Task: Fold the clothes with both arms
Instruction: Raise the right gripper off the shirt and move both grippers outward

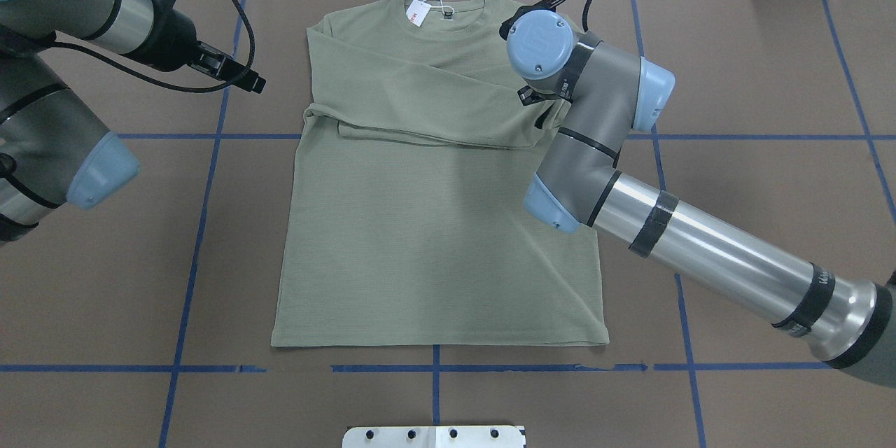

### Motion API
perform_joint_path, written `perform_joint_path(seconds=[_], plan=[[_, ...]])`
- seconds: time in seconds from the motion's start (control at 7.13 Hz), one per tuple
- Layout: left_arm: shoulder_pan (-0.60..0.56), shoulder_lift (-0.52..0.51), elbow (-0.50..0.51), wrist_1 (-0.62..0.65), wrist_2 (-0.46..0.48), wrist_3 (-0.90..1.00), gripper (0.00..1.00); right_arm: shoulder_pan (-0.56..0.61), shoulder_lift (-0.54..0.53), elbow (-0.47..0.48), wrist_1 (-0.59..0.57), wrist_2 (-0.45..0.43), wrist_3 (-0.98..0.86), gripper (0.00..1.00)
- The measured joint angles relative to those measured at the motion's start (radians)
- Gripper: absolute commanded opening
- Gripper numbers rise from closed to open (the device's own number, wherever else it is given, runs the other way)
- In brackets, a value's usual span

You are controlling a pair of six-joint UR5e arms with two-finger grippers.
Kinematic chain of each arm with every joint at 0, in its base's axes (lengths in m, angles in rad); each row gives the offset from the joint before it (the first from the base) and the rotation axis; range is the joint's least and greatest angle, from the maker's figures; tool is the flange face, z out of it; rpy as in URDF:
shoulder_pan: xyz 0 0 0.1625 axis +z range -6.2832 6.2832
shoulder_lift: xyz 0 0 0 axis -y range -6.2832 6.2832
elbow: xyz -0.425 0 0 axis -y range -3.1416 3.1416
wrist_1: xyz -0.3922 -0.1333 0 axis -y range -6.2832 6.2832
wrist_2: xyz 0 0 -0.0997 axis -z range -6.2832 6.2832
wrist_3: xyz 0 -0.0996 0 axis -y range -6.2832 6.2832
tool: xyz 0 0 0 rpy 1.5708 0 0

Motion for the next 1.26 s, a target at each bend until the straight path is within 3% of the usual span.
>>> perform_joint_path(seconds=[0.14,0.28,0.56,0.84,0.98,1.26], plan=[[0.001,0.000,-0.001,0.000,0.000,0.000,1.00,-0.001,-0.020,0.026,0.001,0.000,-0.003,0.66],[0.001,0.000,-0.001,-0.001,0.000,0.000,1.00,-0.002,-0.029,0.039,0.006,0.000,-0.003,0.99],[0.002,0.000,-0.001,0.000,0.000,-0.009,1.00,0.000,-0.056,0.045,0.097,0.013,0.005,1.00],[0.004,-0.003,-0.007,0.001,0.001,-0.063,1.00,0.023,-0.085,0.071,0.228,0.145,0.132,1.00],[0.010,0.006,-0.026,0.002,0.005,-0.111,1.00,0.029,-0.123,0.129,0.252,0.208,0.208,1.00],[0.072,0.084,-0.126,-0.004,0.054,-0.283,0.98,0.025,-0.270,0.340,0.263,0.273,0.409,1.00]])
